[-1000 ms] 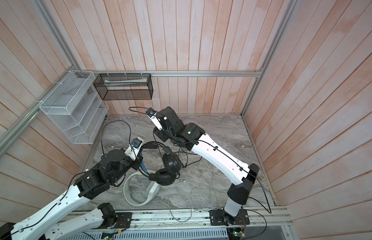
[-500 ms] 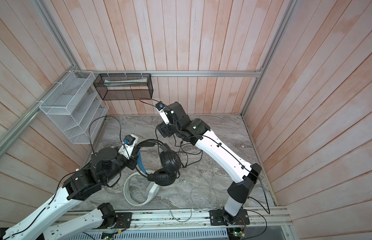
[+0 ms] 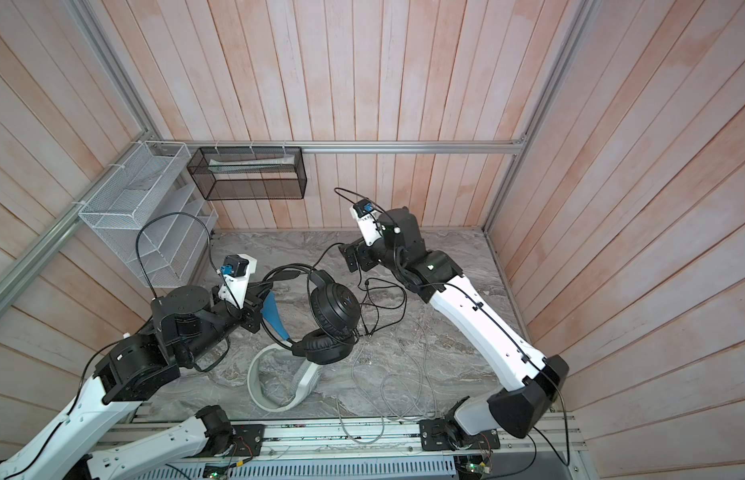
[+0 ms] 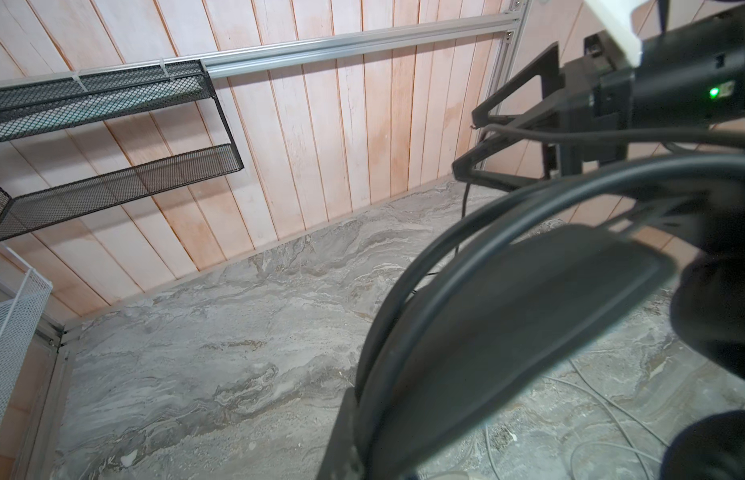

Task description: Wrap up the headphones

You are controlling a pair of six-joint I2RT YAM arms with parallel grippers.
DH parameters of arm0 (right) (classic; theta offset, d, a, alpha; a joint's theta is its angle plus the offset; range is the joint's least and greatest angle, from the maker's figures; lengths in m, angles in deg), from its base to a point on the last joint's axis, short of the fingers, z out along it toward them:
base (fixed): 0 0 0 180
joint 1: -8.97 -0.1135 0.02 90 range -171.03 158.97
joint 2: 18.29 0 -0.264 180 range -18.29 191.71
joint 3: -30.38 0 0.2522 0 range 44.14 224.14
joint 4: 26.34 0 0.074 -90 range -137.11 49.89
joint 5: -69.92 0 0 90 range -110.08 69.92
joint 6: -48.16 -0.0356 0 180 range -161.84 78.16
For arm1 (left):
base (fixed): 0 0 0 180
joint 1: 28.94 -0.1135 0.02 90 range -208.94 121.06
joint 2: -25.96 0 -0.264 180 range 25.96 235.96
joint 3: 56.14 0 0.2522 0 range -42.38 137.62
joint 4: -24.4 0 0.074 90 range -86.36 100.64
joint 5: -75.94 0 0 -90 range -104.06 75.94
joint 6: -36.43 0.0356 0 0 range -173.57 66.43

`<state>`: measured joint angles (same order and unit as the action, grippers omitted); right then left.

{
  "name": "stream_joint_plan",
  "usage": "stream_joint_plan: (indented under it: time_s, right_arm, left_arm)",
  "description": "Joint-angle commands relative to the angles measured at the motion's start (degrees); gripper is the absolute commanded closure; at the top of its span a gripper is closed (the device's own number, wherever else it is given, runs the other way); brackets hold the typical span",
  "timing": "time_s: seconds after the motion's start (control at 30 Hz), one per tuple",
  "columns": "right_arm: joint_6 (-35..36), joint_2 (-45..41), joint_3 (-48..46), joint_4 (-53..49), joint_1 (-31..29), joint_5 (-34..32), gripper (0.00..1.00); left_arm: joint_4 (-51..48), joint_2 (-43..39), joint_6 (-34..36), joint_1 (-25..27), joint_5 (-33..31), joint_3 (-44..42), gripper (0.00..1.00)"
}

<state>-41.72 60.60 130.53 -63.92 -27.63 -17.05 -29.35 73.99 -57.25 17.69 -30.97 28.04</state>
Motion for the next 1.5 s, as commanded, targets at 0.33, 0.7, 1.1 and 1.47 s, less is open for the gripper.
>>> stream_joint_plan:
  time_s: [0.33, 0.7, 1.1, 1.47]
  right_arm:
    - [-14.5, -11.8, -44.7, 55.7, 6.8, 21.9, 0.01]
    - [-18.0, 2.2, -53.4, 76.8, 4.2, 30.4, 0.01]
    - [-21.2, 13.5, -53.9, 89.9, -1.5, 29.2, 0.06]
    - [-19.3, 20.9, -46.9, 87.9, -3.4, 24.0, 0.20]
  left_arm:
    - [-4.7, 6.0, -10.1, -0.3, -0.3, 19.8, 1.00]
    - [-10.9, 13.1, -10.7, -0.6, -1.5, 32.5, 1.00]
    - [-12.8, 17.5, -11.3, -3.9, 0.2, 38.3, 1.00]
    - [-11.8, 18.6, -12.3, -6.4, 2.9, 37.6, 1.00]
